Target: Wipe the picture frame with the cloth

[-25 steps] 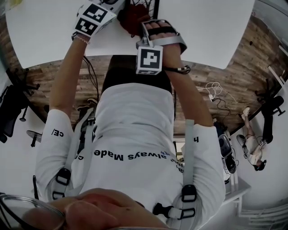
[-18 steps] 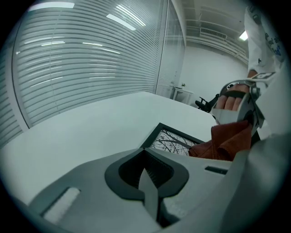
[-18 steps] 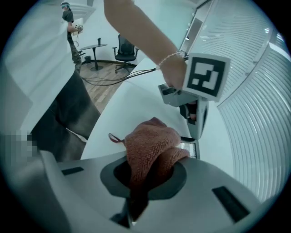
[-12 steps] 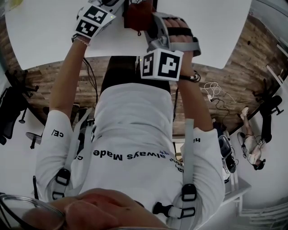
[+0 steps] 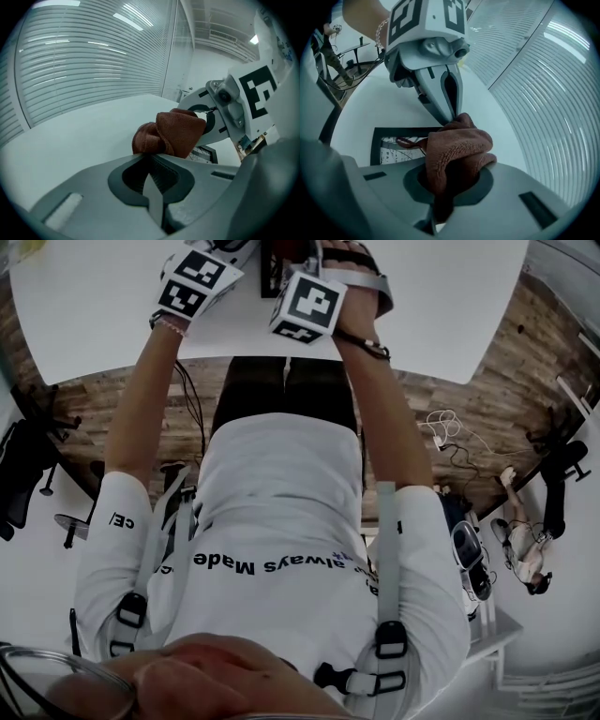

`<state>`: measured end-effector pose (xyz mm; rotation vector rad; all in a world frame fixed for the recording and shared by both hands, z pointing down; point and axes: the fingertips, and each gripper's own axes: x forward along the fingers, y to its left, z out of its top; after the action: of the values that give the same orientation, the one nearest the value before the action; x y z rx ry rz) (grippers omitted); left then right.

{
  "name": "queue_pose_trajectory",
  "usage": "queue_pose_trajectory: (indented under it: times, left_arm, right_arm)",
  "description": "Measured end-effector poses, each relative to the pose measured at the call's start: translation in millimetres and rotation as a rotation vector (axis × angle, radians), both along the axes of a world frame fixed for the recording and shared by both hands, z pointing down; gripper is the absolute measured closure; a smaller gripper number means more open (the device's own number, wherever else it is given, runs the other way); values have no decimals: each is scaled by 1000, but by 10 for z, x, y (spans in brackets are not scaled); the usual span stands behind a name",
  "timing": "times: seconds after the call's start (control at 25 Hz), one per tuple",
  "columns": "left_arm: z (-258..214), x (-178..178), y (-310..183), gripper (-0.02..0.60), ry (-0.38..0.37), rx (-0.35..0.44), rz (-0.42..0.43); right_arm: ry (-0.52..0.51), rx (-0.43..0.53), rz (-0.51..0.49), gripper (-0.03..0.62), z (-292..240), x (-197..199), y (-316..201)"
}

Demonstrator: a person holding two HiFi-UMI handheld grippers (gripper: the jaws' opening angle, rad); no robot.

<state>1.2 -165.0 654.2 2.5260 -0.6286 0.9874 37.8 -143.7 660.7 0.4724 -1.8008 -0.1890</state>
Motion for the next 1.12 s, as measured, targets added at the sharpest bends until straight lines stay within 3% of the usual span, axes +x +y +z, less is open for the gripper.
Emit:
queue_pose_trajectory:
  times: [0.36, 0.88, 1.12]
  left_arm:
    - [-3, 28, -7, 578, -15, 13, -6]
    - [18, 26, -25, 578, -28, 24, -25]
    - [34, 8, -22, 578, -29, 21, -31]
  right_arm:
    - [-29, -70, 0, 574, -3, 23, 162]
    - [12, -227, -130, 573, -18, 66, 877]
    - [30, -243, -175, 574, -82, 104, 1132]
